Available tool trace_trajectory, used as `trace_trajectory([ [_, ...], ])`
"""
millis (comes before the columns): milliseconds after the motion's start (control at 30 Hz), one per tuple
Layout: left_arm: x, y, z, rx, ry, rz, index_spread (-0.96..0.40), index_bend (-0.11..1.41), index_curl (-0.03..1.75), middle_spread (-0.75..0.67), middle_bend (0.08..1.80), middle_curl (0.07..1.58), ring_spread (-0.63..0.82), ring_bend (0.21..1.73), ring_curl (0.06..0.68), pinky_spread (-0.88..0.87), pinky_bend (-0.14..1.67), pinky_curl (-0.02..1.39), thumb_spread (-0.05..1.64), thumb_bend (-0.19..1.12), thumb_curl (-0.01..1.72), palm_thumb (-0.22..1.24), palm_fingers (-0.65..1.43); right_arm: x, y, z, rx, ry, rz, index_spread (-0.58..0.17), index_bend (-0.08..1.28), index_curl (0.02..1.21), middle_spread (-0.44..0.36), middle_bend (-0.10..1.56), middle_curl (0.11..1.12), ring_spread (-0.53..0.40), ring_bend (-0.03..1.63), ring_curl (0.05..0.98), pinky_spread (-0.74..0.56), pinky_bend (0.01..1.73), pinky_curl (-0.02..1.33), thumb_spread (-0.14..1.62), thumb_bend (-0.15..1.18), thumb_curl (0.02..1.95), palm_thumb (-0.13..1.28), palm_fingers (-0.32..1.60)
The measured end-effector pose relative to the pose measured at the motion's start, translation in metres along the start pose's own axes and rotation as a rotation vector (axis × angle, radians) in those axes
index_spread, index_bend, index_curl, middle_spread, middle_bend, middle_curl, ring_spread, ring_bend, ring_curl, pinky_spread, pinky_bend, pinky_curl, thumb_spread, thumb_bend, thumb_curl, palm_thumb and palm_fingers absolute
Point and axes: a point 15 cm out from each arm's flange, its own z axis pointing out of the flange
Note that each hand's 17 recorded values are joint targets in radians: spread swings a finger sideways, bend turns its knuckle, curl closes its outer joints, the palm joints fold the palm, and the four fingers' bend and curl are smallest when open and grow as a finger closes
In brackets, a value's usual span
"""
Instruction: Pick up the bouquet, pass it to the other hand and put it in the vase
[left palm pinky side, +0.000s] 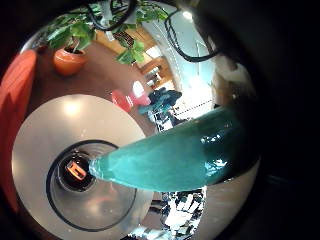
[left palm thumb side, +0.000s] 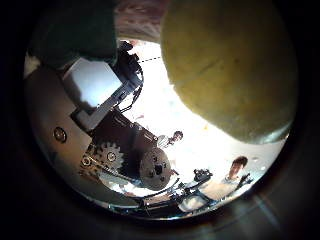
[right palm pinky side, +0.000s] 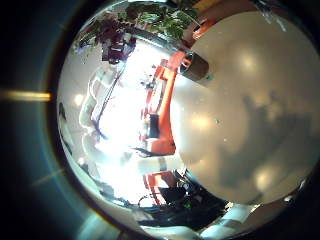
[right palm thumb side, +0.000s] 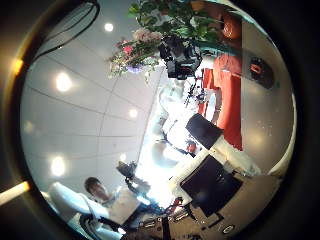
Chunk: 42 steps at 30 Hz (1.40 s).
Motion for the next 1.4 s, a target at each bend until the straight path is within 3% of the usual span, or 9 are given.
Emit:
trace_trajectory([
  [200, 0.004, 0.009, -0.003, 0.001, -0.001, -0.005, -0.74, 0.52, 1.33, -0.53, 1.07, 1.0, -0.4, 1.44, 0.591, -0.63, 1.1, 0.96, 1.02, -0.05, 0.93, 0.85, 1.01, -0.001, 0.0, 0.001, -0.004, -0.001, -0.002, -0.346, 0.18, 0.36, -0.023, 0.25, 0.36, 0.056, 0.48, 0.191, 0.43, 0.44, 0.29, 1.04, -0.02, 0.53, 0.75, 0.38],
  [267, 0.003, 0.013, -0.003, -0.007, 0.002, -0.012, -0.73, 0.45, 1.31, -0.52, 1.04, 0.99, -0.42, 1.37, 0.577, -0.63, 1.03, 0.94, 0.99, -0.07, 0.87, 0.74, 0.81, 0.0, 0.0, 0.002, -0.004, -0.001, -0.001, -0.345, 0.18, 0.36, -0.022, 0.25, 0.36, 0.056, 0.48, 0.19, 0.43, 0.44, 0.28, 1.04, -0.02, 0.52, 0.75, 0.38],
  [333, 0.004, 0.022, -0.003, -0.031, 0.019, -0.025, -0.66, 0.36, 1.27, -0.44, 0.94, 0.98, -0.34, 1.22, 0.586, -0.52, 0.78, 0.94, 0.97, -0.09, 0.79, 0.6, 0.15, -0.001, 0.0, 0.002, -0.004, -0.001, -0.002, -0.342, 0.18, 0.36, -0.021, 0.25, 0.36, 0.056, 0.47, 0.189, 0.43, 0.44, 0.28, 1.04, -0.02, 0.52, 0.75, 0.39],
  [367, 0.004, 0.028, -0.002, -0.05, 0.03, -0.03, -0.57, 0.28, 1.22, -0.28, 0.71, 0.91, -0.16, 1.12, 0.557, -0.31, 0.62, 0.91, 0.97, -0.13, 0.73, 0.47, -0.3, -0.001, 0.0, 0.002, -0.004, -0.001, -0.002, -0.341, 0.18, 0.36, -0.02, 0.24, 0.36, 0.056, 0.47, 0.189, 0.43, 0.43, 0.28, 1.04, -0.02, 0.52, 0.75, 0.39],
  [433, 0.004, 0.036, 0.0, -0.081, 0.053, -0.039, -0.42, 0.12, 1.13, -0.03, 0.47, 0.79, 0.09, 0.95, 0.427, -0.06, 0.46, 0.8, 0.96, -0.11, 0.66, 0.34, -0.41, -0.002, 0.0, 0.001, -0.003, 0.001, -0.005, -0.341, 0.18, 0.36, -0.02, 0.24, 0.36, 0.056, 0.47, 0.188, 0.43, 0.44, 0.27, 1.04, -0.02, 0.52, 0.75, 0.4],
  [567, -0.007, 0.037, -0.016, -0.051, 0.071, -0.037, -0.15, 0.02, 0.93, 0.32, 0.25, 0.6, 0.38, 0.75, 0.299, 0.32, 0.32, 0.63, 0.95, -0.07, 0.54, 0.19, -0.37, -0.004, 0.0, 0.001, -0.001, 0.006, -0.014, -0.341, 0.18, 0.36, -0.023, 0.24, 0.36, 0.049, 0.46, 0.188, 0.44, 0.43, 0.27, 1.04, -0.02, 0.52, 0.75, 0.41],
  [733, -0.01, 0.034, -0.044, 0.018, 0.074, -0.046, 0.07, 0.03, 0.68, 0.52, 0.16, 0.48, 0.54, 0.63, 0.236, 0.53, 0.23, 0.52, 0.93, -0.05, 0.46, 0.13, -0.29, -0.005, 0.001, 0.0, -0.001, 0.006, -0.017, -0.342, 0.18, 0.36, -0.027, 0.24, 0.36, 0.042, 0.46, 0.185, 0.44, 0.43, 0.26, 1.04, -0.02, 0.52, 0.75, 0.41],
  [1033, 0.017, 0.054, -0.092, 0.088, 0.061, -0.036, 0.17, 0.09, 0.41, 0.59, 0.15, 0.35, 0.63, 0.54, 0.196, 0.61, 0.18, 0.42, 0.91, -0.03, 0.38, 0.12, -0.2, -0.009, 0.001, 0.004, -0.013, 0.002, -0.035, -0.347, 0.19, 0.36, -0.03, 0.23, 0.36, 0.038, 0.45, 0.182, 0.44, 0.43, 0.24, 1.04, -0.02, 0.52, 0.75, 0.43],
  [1400, 0.074, 0.124, -0.094, 0.076, -0.064, -0.066, 0.2, 0.15, 0.29, 0.59, 0.16, 0.26, 0.64, 0.47, 0.182, 0.6, 0.18, 0.35, 0.93, -0.03, 0.35, 0.14, -0.12, -0.033, 0.004, 0.016, -0.048, 0.031, -0.076, -0.344, 0.18, 0.37, -0.051, 0.24, 0.37, 0.038, 0.44, 0.18, 0.44, 0.42, 0.22, 1.04, -0.02, 0.52, 0.75, 0.45],
])
